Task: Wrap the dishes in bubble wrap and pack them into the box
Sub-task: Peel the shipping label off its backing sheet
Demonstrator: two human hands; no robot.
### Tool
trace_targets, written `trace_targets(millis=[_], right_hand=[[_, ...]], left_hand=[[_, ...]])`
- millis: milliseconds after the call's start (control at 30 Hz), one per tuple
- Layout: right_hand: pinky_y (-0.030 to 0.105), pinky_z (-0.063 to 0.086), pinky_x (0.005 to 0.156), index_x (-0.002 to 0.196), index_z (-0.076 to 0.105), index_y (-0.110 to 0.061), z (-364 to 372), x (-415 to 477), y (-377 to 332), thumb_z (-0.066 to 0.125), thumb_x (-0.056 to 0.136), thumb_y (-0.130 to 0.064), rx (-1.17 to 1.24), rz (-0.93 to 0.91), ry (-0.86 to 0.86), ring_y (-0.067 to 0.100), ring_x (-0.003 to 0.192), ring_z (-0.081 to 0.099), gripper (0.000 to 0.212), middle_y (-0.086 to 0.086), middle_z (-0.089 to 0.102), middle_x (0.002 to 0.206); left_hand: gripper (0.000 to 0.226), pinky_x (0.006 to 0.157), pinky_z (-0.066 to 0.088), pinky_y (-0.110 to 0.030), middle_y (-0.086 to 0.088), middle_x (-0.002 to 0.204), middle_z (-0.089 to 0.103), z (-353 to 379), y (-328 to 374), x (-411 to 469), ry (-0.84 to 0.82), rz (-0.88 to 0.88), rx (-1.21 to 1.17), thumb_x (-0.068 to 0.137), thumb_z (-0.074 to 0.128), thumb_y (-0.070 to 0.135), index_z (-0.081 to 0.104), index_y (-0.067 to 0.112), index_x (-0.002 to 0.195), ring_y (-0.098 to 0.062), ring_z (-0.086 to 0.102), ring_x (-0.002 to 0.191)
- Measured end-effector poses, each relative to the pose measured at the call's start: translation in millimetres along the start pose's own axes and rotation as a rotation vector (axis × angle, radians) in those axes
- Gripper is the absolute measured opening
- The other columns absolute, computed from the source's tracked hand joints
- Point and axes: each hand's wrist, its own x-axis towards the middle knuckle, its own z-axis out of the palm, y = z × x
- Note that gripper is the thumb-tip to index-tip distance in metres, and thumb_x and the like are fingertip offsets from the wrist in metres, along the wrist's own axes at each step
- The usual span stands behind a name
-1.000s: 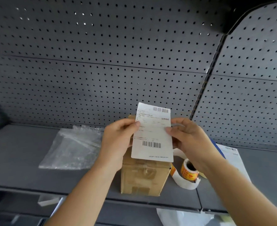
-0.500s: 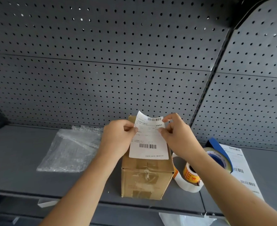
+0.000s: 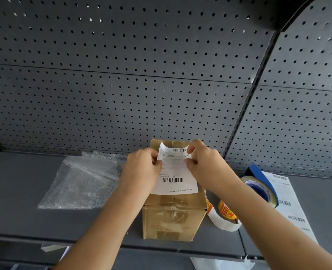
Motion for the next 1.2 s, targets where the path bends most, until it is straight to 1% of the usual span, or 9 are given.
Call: trace_targets(millis=[67, 133, 233, 333, 467, 567, 667, 833, 1200], right_hand=[[0.036, 0.057, 0.057, 0.118, 0.046, -0.022, 0, 2, -2, 0.052, 0.101, -0.023, -0.043, 0.005, -0.006, 0.018, 0.063, 0.064, 0.018, 0.001, 0.064, 0.078], [0.036, 0.056, 0.056, 0.119, 0.045, -0.02, 2, 2, -3, 0.051, 0.101, -0.022, -0.083, 0.0, 0.004, 0.02, 0.064, 0.064, 0.02, 0.002, 0.064, 0.079], [0.04, 0.06, 0.059, 0.12, 0.042, -0.02, 6, -2, -1, 0.049, 0.101, -0.029, -0.148, -0.01, 0.029, 0.021, 0.068, 0.067, 0.022, 0.001, 0.067, 0.085], [0.041, 0.059, 0.073, 0.126, 0.044, -0.023, 8, -8, 3, 0.047, 0.101, -0.037, -0.203, -0.009, 0.092, 0.022, 0.092, 0.066, 0.03, -0.001, 0.064, 0.108], [0.039, 0.043, 0.105, 0.144, 0.044, -0.023, 16, -15, 3, 0.043, 0.102, -0.031, -0.169, -0.108, 0.169, 0.021, 0.13, 0.041, 0.043, -0.002, 0.045, 0.138], [0.037, 0.018, 0.125, 0.154, 0.035, -0.018, 25, -17, -5, 0.037, 0.103, -0.023, -0.138, -0.23, 0.058, 0.019, 0.153, 0.015, 0.051, -0.001, 0.03, 0.161], [0.036, 0.0, 0.125, 0.161, 0.017, -0.022, 30, -15, -13, 0.028, 0.107, -0.031, -0.153, -0.181, -0.082, 0.015, 0.156, 0.001, 0.056, -0.004, 0.011, 0.169], [0.041, -0.003, 0.126, 0.162, 0.007, -0.023, 29, -13, -20, 0.021, 0.107, -0.039, -0.221, -0.103, -0.178, 0.012, 0.156, -0.007, 0.059, -0.006, -0.001, 0.17], [0.039, -0.003, 0.127, 0.162, 0.003, -0.016, 30, -20, -13, 0.02, 0.107, -0.04, -0.175, 0.078, -0.109, 0.014, 0.156, -0.008, 0.063, -0.001, -0.009, 0.169]], left_hand=[[0.019, 0.051, 0.039, -0.016, 0.001, 0.096, 0.075, 1, 0, 0, -0.006, 0.006, 0.007, 0.098, 0.066, 0.022, 0.073, 0.018, 0.114, -0.017, 0.067, 0.082], [0.025, 0.054, 0.039, -0.019, 0.001, 0.094, 0.072, 3, -2, 1, -0.004, 0.003, 0.008, 0.097, 0.066, 0.023, 0.069, 0.02, 0.122, -0.018, 0.065, 0.084], [0.036, 0.067, 0.043, -0.025, 0.001, 0.099, 0.063, 6, -7, 0, 0.014, 0.01, 0.02, 0.096, 0.068, 0.028, 0.06, 0.021, 0.131, -0.019, 0.06, 0.094], [0.051, 0.094, 0.048, -0.036, -0.001, 0.132, 0.049, 7, -11, -3, 0.001, 0.041, 0.072, 0.1, 0.06, 0.028, 0.043, 0.03, 0.147, -0.024, 0.047, 0.124], [0.063, 0.127, 0.012, -0.042, 0.009, 0.17, 0.008, 6, -11, -2, -0.151, 0.235, 0.135, 0.106, 0.043, 0.018, 0.018, 0.033, 0.161, -0.015, 0.003, 0.157], [0.058, 0.125, -0.004, -0.032, 0.011, 0.171, -0.004, 8, -10, 2, -0.296, 0.325, 0.188, 0.11, 0.031, 0.021, 0.01, 0.027, 0.163, -0.005, -0.01, 0.155], [0.056, 0.121, -0.004, -0.023, 0.008, 0.171, -0.003, 8, -8, 5, -0.388, 0.326, 0.241, 0.111, 0.024, 0.028, 0.005, 0.022, 0.164, -0.005, -0.008, 0.155], [0.057, 0.129, 0.004, -0.036, 0.007, 0.17, -0.011, 11, -10, 8, -0.455, 0.264, 0.303, 0.111, 0.018, 0.032, -0.002, 0.021, 0.163, -0.005, -0.013, 0.155], [0.06, 0.128, 0.003, -0.036, 0.003, 0.17, -0.011, 17, -10, 1, -0.348, 0.156, 0.353, 0.11, 0.013, 0.037, -0.004, 0.015, 0.163, -0.011, -0.01, 0.156]])
